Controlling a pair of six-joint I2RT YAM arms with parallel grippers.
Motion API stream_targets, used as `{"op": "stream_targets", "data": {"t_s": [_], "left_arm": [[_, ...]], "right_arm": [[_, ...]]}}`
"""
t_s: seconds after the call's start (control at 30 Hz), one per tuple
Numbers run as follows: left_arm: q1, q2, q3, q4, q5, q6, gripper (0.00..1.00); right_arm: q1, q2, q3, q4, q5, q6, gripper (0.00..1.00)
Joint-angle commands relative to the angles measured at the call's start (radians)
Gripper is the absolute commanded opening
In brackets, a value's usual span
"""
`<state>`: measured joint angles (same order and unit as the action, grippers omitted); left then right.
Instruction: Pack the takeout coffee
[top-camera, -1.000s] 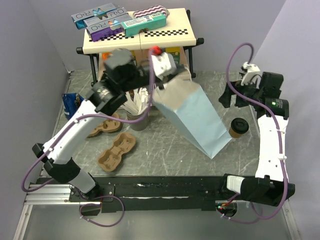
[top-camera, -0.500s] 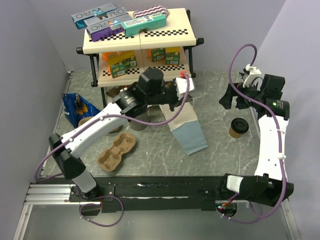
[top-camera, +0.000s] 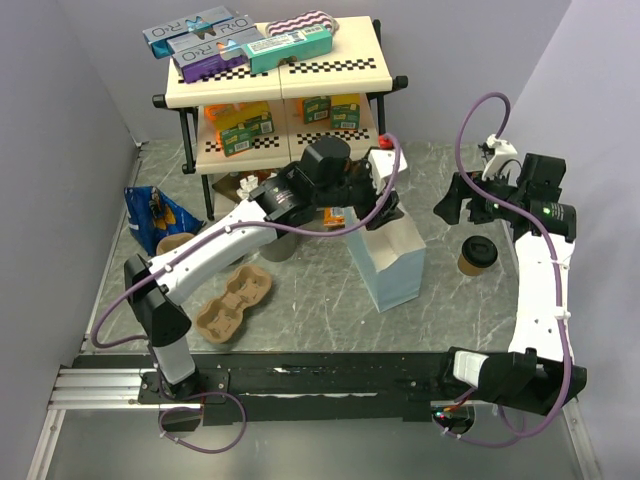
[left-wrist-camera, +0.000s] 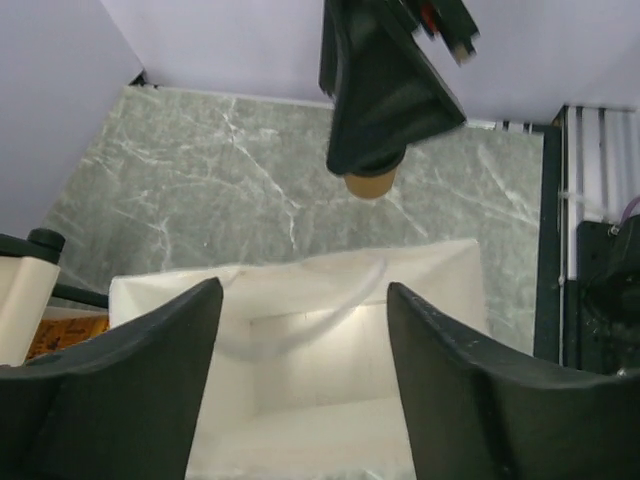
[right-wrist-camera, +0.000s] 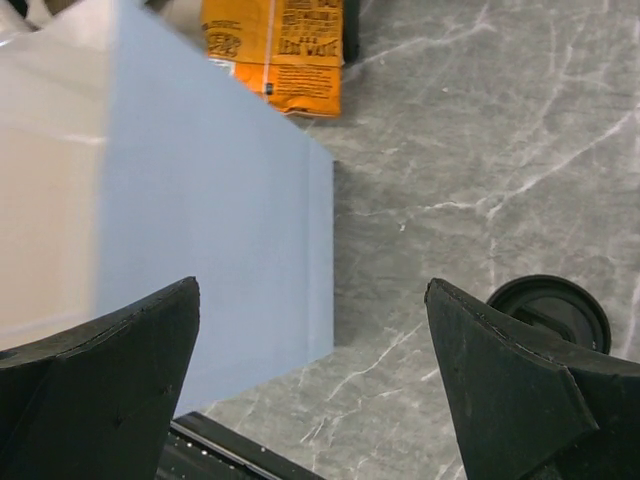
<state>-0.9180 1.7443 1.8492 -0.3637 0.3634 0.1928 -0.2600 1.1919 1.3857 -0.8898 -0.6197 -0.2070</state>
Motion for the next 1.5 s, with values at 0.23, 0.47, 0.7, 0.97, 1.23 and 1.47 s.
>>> {"op": "stream_targets", "data": {"t_s": [0.23,0.47,0.7,0.97,1.23,1.47], "left_arm": [[-0.002,-0.060,0.179,0.014,-0.018,-0.017,0.89],[0.002,-0.239,0.016,-0.092,-0.075,0.097,0.92],[0.002,-0.339,-0.209,-0.133,-0.077,0.183,0.92],[0.022,-0.217,-0.087,-0.051,-0.060,0.099,0.91],[0.082,-0.019,0.100,-0.031,0.051,0.057,0.86],[0.091,0.083,0.159,0.029,0.149,0.040,0.84]], "right_arm": [[0.002,-0.055,0.064,-0.089,-0.305,-0.071,0.97],[0.031,-0.068,0.053,-0.074,-0.235,-0.069,0.96],[0.036,-0.163,0.069,-0.118,-0.255,-0.121,0.97],[0.053,-0.154,0.015,-0.115,-0.115,-0.124,0.96],[0.094,-0.034,0.041,-0.126,-0.054,-0.135,0.89],[0.131,0.023,0.062,-0.121,0.011,-0.126,0.80]]}}
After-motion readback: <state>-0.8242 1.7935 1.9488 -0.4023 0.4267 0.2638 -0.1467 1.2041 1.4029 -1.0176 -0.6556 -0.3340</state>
